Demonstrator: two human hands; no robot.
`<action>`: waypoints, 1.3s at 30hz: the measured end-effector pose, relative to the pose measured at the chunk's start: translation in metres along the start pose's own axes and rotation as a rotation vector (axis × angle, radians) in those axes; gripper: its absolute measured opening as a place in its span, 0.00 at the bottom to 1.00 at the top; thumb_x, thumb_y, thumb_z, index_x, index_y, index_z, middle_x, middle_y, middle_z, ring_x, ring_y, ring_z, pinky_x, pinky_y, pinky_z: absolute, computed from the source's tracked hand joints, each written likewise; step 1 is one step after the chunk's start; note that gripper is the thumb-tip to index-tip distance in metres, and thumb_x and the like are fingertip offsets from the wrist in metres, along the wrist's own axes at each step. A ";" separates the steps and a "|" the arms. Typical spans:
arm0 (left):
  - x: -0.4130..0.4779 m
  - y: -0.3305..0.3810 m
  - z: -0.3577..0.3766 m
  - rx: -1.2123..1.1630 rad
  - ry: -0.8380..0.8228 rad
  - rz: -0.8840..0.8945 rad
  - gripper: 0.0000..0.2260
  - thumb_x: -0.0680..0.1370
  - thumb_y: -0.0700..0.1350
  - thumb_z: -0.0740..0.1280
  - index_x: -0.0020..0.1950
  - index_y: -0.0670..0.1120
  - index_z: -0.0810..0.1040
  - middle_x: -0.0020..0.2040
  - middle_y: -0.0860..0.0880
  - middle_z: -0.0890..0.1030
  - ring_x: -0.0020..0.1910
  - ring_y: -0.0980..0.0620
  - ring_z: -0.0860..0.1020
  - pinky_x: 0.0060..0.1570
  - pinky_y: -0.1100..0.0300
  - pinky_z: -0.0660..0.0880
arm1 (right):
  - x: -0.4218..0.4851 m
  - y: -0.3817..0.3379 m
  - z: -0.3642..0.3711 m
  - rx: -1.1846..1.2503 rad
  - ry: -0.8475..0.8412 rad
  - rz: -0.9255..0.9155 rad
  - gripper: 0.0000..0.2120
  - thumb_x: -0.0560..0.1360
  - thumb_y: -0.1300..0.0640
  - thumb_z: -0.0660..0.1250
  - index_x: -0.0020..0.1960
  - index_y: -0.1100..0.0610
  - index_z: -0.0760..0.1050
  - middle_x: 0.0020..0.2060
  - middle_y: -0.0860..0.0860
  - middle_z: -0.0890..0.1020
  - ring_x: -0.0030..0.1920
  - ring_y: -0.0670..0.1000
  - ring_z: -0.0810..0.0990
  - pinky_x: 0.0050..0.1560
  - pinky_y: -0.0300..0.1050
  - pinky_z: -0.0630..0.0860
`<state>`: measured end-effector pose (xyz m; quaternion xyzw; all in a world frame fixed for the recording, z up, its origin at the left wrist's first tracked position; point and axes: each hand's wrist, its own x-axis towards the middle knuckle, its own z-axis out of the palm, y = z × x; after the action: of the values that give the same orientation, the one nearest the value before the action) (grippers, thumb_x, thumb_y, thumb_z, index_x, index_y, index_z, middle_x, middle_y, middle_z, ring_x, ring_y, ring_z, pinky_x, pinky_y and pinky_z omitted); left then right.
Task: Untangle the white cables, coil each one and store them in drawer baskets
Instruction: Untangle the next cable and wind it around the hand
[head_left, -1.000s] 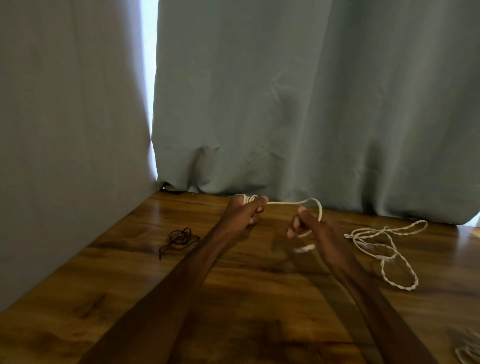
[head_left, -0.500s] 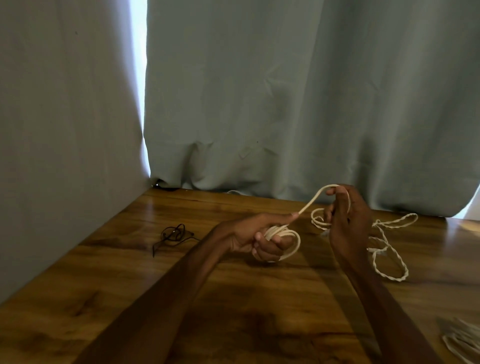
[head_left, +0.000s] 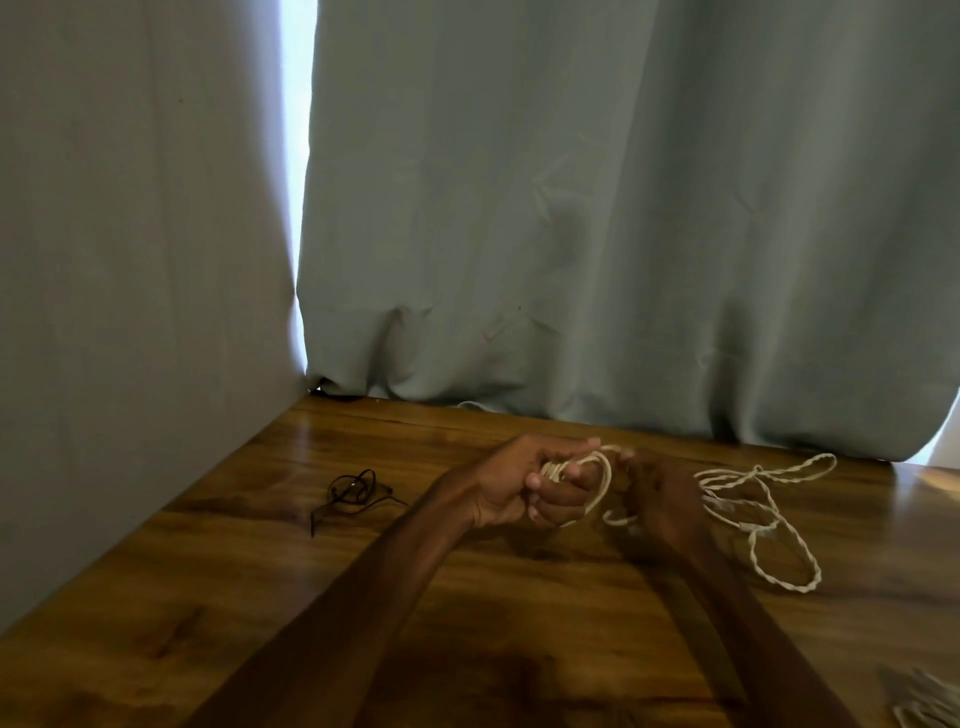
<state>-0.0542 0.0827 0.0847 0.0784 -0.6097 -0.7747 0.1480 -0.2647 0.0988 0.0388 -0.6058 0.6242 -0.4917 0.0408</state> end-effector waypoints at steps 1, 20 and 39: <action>0.001 0.000 -0.001 -0.007 0.010 0.056 0.18 0.87 0.50 0.52 0.41 0.46 0.70 0.23 0.58 0.65 0.23 0.58 0.56 0.25 0.64 0.51 | -0.007 -0.007 0.001 0.003 -0.156 0.046 0.10 0.84 0.47 0.61 0.46 0.48 0.77 0.38 0.52 0.85 0.35 0.56 0.85 0.36 0.53 0.82; -0.004 0.004 -0.057 -0.152 0.949 0.619 0.13 0.82 0.32 0.56 0.40 0.41 0.71 0.37 0.45 0.70 0.23 0.58 0.67 0.26 0.64 0.64 | -0.039 -0.069 0.013 0.021 -0.627 -0.149 0.09 0.82 0.57 0.64 0.48 0.48 0.82 0.37 0.50 0.86 0.32 0.54 0.85 0.29 0.48 0.81; -0.003 -0.009 -0.052 0.453 1.170 0.636 0.09 0.86 0.37 0.57 0.66 0.43 0.69 0.38 0.48 0.81 0.27 0.61 0.71 0.30 0.68 0.68 | -0.030 -0.066 -0.013 0.720 -1.174 0.082 0.07 0.75 0.60 0.71 0.48 0.64 0.83 0.42 0.61 0.86 0.46 0.60 0.84 0.54 0.52 0.80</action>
<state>-0.0366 0.0374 0.0631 0.3291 -0.5697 -0.3785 0.6511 -0.2175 0.1440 0.0733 -0.6963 0.3192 -0.2570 0.5892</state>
